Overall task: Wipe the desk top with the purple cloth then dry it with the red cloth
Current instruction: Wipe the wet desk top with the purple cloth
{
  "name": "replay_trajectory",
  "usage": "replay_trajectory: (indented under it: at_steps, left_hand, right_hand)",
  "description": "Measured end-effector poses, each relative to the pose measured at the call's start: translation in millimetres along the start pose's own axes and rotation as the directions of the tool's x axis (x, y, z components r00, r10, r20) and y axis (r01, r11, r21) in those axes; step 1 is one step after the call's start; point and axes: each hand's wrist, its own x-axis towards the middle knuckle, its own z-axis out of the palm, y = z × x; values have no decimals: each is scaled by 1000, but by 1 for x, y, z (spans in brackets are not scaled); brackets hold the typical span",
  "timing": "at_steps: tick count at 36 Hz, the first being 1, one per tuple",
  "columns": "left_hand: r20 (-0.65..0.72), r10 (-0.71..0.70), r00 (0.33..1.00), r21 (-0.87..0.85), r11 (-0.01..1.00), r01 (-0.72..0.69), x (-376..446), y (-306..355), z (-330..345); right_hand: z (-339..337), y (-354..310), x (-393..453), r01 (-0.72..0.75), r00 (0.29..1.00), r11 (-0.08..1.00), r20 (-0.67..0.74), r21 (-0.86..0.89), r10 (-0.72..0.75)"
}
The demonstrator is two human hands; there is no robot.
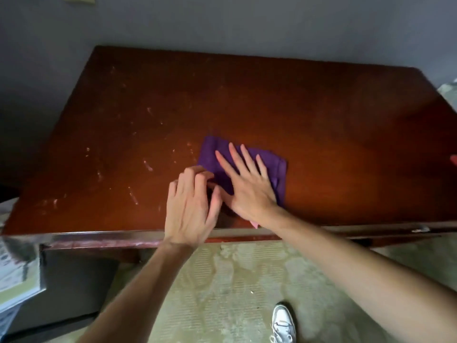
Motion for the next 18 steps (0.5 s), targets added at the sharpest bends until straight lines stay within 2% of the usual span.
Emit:
replay_trajectory:
  at_steps: [4,9,12,15,18]
  left_hand:
    - [70,27,997,108,994,-34,-12,-46,-36]
    - [210,5,978,201,979,-48,-13,-103,-57]
    - [284,15,959,199,977,-74,-9,-117,-58]
    - [326,47,944,191,975,-114,-8,-124,-57]
    - [339,45,940,161,981,-106,-9,-130,-55]
  right_hand:
    - [8,-24,-42,97,995,995,-34,-21,-98]
    - [4,-15,-25,257,966,965,-5,-57,-258]
    - [-2,-1,-1,405,912,914,82,-26,-401]
    - [-11,18,36,547,829,837,152,-19,-538]
    - [-16,28,75,630,767,776,179,-28,-616]
